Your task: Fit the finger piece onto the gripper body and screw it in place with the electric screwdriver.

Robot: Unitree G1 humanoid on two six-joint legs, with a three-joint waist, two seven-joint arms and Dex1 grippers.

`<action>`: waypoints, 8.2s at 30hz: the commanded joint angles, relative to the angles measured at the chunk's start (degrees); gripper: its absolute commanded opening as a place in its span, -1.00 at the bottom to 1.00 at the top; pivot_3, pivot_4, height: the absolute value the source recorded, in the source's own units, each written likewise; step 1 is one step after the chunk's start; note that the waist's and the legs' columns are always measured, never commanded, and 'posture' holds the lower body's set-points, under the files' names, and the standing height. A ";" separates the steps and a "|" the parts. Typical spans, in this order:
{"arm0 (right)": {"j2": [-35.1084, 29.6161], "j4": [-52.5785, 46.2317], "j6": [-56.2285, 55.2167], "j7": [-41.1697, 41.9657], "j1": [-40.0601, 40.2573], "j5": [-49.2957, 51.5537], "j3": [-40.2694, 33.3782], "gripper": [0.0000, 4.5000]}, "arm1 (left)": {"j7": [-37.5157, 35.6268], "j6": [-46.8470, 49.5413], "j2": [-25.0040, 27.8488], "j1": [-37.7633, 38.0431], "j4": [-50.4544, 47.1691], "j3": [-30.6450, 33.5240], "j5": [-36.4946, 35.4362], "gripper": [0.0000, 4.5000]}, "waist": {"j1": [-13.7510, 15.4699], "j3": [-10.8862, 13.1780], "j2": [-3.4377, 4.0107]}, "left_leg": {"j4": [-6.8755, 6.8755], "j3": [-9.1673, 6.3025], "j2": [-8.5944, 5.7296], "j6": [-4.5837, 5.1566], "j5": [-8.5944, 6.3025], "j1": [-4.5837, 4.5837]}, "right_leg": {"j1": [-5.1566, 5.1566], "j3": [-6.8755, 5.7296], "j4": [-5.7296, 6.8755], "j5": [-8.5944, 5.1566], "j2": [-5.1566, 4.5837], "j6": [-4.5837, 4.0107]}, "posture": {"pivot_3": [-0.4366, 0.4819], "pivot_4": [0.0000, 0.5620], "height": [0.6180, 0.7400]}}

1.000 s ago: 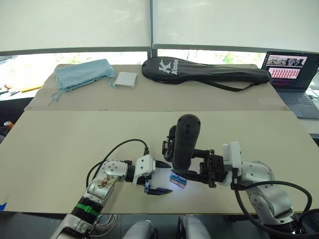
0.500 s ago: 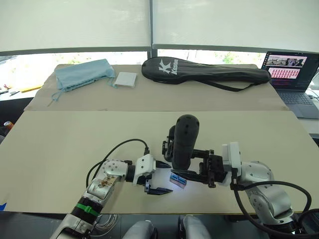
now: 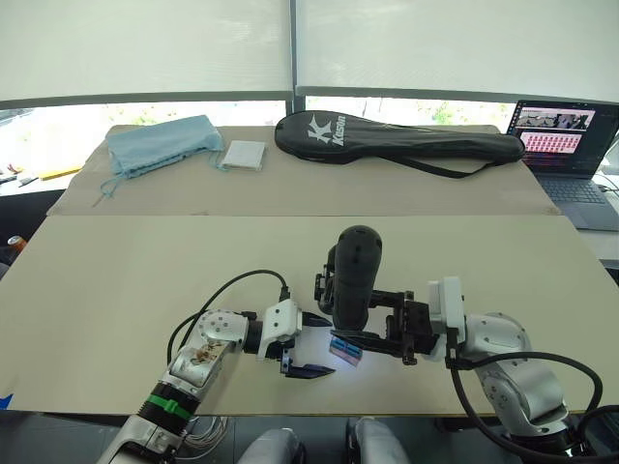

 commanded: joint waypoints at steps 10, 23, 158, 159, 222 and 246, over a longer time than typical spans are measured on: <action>-0.04 -1.05 -2.19 0.48 -0.06 0.17 -0.46 -0.15 | 0.00 0.45 -0.41 1.52 1.30 -2.04 0.50 0.99 | 0.00 -0.01 0.01 | 0.00 0.00 0.00 0.00 0.00 0.00 | 0.00 0.00 0.00 0.00 0.00 0.00 | -0.05 -0.47 1.00; 0.29 -0.66 -3.56 0.33 -0.31 -0.39 -0.58 -0.15 | -0.18 0.48 -0.27 1.37 1.47 -1.92 0.44 0.99 | 0.01 -0.01 0.01 | 0.00 0.00 0.00 0.00 0.00 0.00 | 0.00 0.00 0.00 0.00 0.00 0.00 | -0.05 -0.47 1.00; -1.61 -0.72 1.16 -2.28 0.51 -1.19 1.69 -0.15 | 0.06 1.08 -0.24 1.61 0.88 -1.82 0.21 0.99 | -0.02 -0.13 0.01 | -0.01 0.00 0.00 0.00 0.00 0.03 | 0.03 0.01 0.01 0.00 0.00 0.00 | -0.05 -0.47 1.00; -1.63 -0.79 1.20 -2.38 0.48 -1.28 1.83 -0.15 | 0.04 1.10 -0.24 1.61 0.87 -1.82 0.18 0.99 | -0.02 -0.16 0.00 | 0.00 0.00 0.01 0.00 0.00 0.03 | 0.03 0.01 0.01 0.00 0.00 0.00 | -0.05 -0.47 1.00; -6.39 -13.71 15.61 -12.71 -16.32 21.89 -10.11 -0.15 | 2.50 6.94 8.08 1.24 -5.53 17.90 -17.30 0.99 | -1.34 -0.12 -0.09 | -0.06 0.00 0.01 -0.01 0.00 -0.06 | -0.09 -0.09 -0.02 0.01 0.02 -0.02 | -0.05 -0.47 1.00; -7.83 -14.22 16.68 -14.07 -16.57 22.01 -10.00 -0.15 | 14.07 -2.88 -6.12 -5.63 10.37 4.81 1.74 0.99 | -1.01 -0.07 -0.16 | -0.01 0.00 0.02 0.01 0.00 -0.10 | -0.08 0.03 -0.02 0.01 -0.03 -0.02 | -0.05 -0.47 1.00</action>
